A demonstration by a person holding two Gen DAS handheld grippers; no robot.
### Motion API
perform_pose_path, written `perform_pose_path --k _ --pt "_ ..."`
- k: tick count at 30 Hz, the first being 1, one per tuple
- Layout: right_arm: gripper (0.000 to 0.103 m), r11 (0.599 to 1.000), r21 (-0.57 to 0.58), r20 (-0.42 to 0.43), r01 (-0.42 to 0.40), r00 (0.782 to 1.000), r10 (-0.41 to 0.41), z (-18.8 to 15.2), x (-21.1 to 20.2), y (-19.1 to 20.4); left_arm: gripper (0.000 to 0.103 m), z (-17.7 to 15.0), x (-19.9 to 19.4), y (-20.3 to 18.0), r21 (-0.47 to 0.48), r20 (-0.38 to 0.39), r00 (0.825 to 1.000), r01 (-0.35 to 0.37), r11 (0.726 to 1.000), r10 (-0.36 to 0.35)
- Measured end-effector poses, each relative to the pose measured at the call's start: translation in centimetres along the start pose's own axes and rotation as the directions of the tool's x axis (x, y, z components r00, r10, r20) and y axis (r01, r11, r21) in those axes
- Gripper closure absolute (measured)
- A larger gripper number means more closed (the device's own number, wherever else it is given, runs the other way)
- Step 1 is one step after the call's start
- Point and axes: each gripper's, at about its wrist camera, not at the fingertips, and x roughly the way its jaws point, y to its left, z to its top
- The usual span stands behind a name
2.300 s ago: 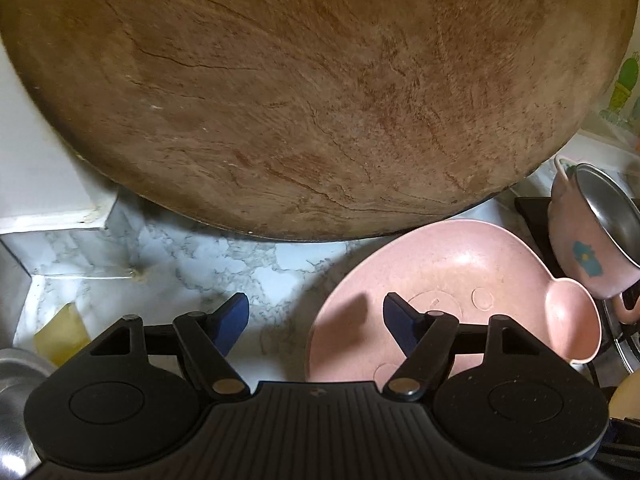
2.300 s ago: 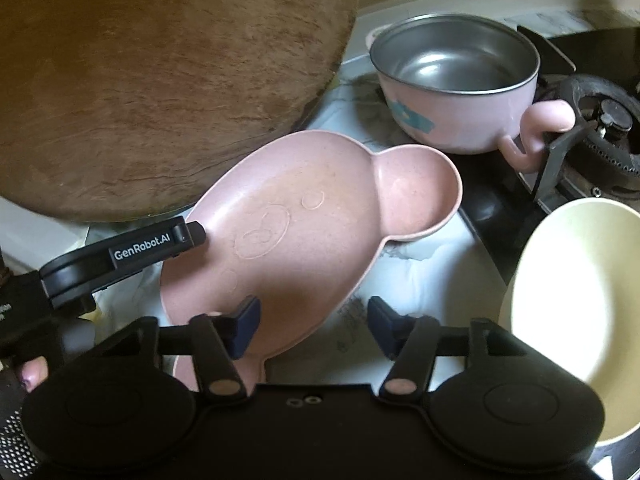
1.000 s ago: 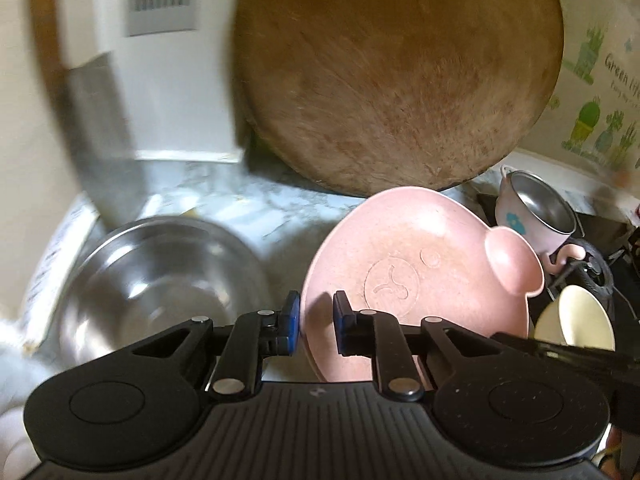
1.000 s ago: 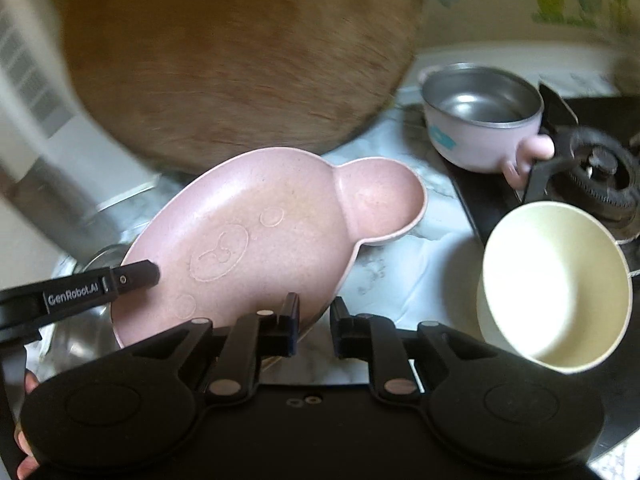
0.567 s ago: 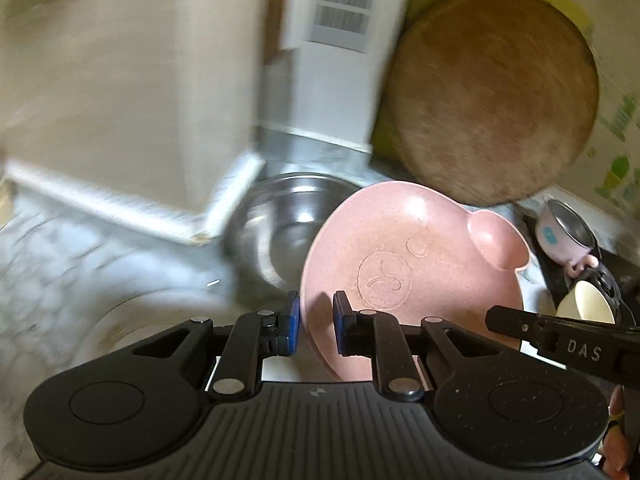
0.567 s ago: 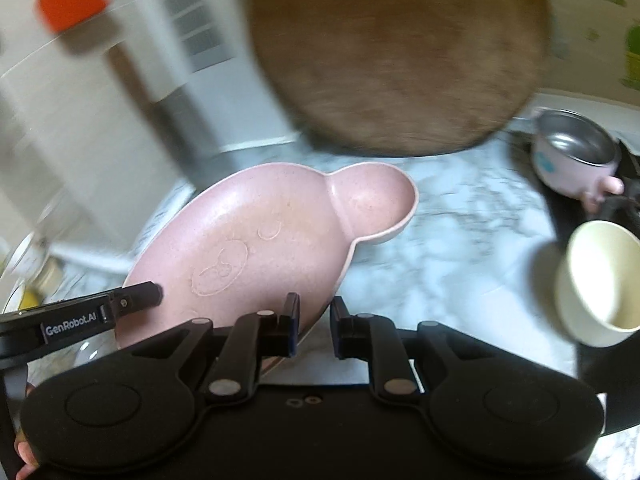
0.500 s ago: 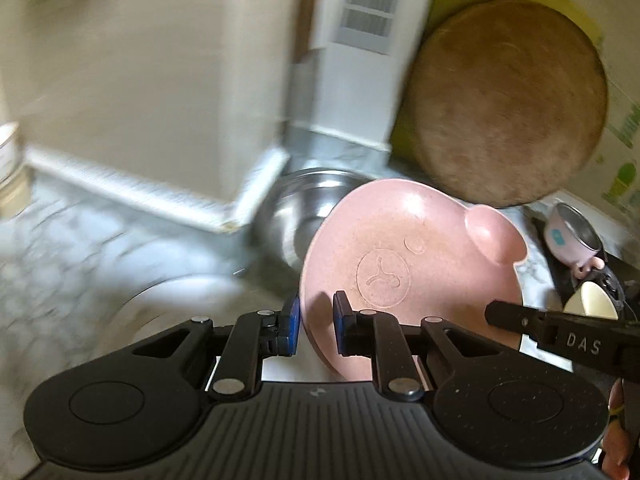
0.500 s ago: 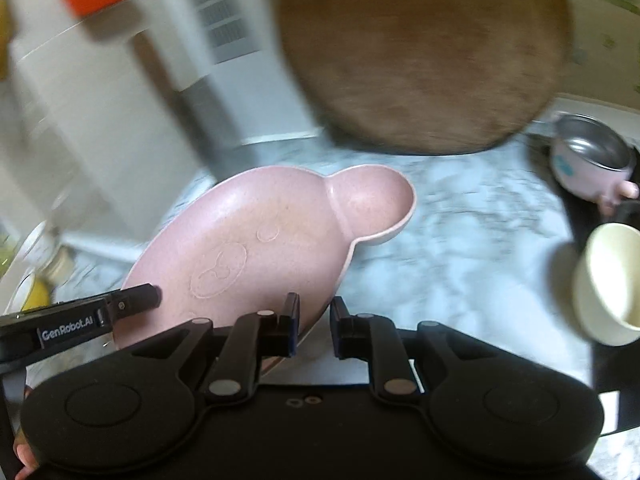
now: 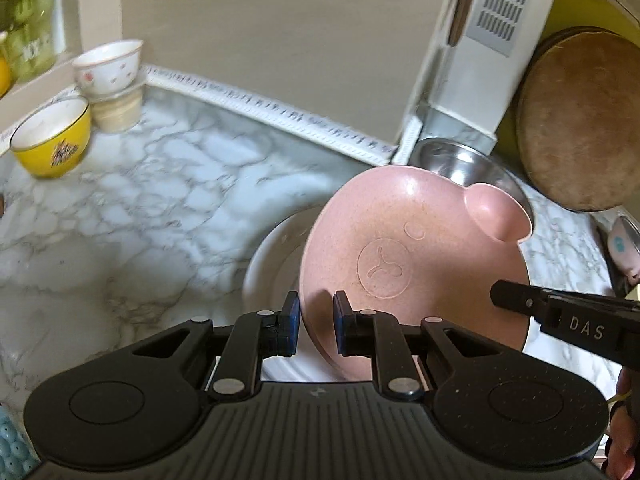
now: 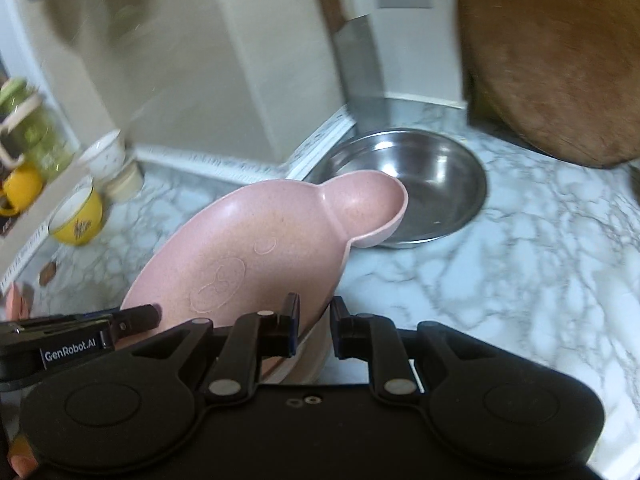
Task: Organize plates and bowls
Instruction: 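Lower the pink plate onto the small white plate and open both grippers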
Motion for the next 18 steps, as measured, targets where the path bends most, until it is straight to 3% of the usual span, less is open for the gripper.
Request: perform_pose_path --k 11,18 --pt "0.086 0.999 -0.038 -0.03 0.037 0.999 -0.038 -1.6 2.5 2.0 0.087 -1.1 2.1 1.8 0.008 -0.029 0.999 -0.021 1.0 0.021" --pt "0.086 0.996 -0.089 -0.028 -0.006 1.0 0.004 -1.0 3.2 3.5 0.087 -1.6 1.1 3.4 -0.027 -0.011 0.999 -0.046 0.999 0.046"
